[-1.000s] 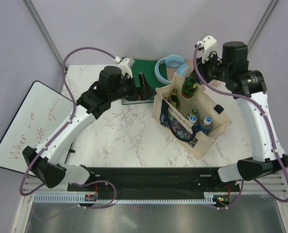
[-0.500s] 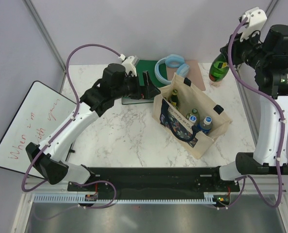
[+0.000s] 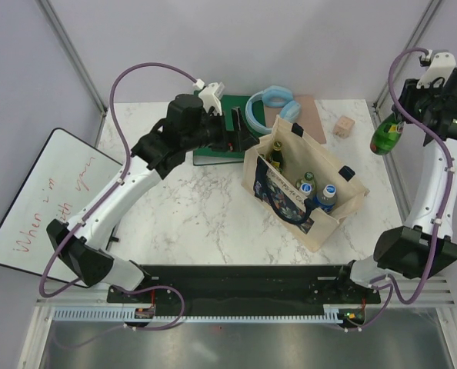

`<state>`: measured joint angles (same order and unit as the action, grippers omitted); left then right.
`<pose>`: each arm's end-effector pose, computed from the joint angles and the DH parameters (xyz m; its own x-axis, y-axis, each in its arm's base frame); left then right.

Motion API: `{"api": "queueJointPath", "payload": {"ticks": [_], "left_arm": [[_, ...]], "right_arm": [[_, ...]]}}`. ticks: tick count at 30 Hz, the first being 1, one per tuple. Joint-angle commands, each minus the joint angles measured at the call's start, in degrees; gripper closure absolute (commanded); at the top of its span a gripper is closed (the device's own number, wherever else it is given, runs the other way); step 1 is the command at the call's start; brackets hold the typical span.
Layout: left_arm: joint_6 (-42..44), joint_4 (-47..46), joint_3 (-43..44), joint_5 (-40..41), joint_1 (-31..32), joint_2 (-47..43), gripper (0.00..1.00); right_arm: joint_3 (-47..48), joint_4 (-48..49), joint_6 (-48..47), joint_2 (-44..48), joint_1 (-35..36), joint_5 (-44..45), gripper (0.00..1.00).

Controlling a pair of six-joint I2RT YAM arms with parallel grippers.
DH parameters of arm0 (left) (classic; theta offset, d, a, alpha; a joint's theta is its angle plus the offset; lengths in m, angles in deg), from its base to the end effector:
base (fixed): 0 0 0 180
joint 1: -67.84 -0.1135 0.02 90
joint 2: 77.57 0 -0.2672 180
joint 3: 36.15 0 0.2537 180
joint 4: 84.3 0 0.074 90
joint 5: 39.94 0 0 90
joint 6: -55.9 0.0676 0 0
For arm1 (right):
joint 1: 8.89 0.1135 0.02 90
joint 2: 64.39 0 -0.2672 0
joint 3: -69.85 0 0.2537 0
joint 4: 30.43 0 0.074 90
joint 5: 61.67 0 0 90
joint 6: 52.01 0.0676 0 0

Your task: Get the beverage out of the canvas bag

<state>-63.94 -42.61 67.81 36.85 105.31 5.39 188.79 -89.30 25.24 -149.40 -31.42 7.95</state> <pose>0.2723 -0.2282 0.4202 -0.6224 -0.1333 -0.7713 0.5214 0.6644 -0.5355 0.3155 -0.1054 0.4634 -0.3948 -0.0602 -0.9168 -0.0201 0.9982 -0.0569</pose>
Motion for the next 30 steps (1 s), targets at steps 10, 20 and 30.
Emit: {"api": "queueJointPath", "payload": {"ticks": [10,20,30], "left_arm": [[3.48,2.66,12.11,-1.11,0.32,7.12,0.06],[2.95,6.09,17.56,-0.15,0.32,10.73,0.06],[3.92,7.76,20.55,-0.67,0.41,12.84,0.06]], "right_arm": [[-9.63,33.75,-0.78,-10.25,-2.53,-0.27,1.0],[-6.64,37.19,1.32,-18.69,-2.53,-1.49,1.0],[-7.6,37.37,0.19,-22.3,-0.51,-0.36,1.0]]}}
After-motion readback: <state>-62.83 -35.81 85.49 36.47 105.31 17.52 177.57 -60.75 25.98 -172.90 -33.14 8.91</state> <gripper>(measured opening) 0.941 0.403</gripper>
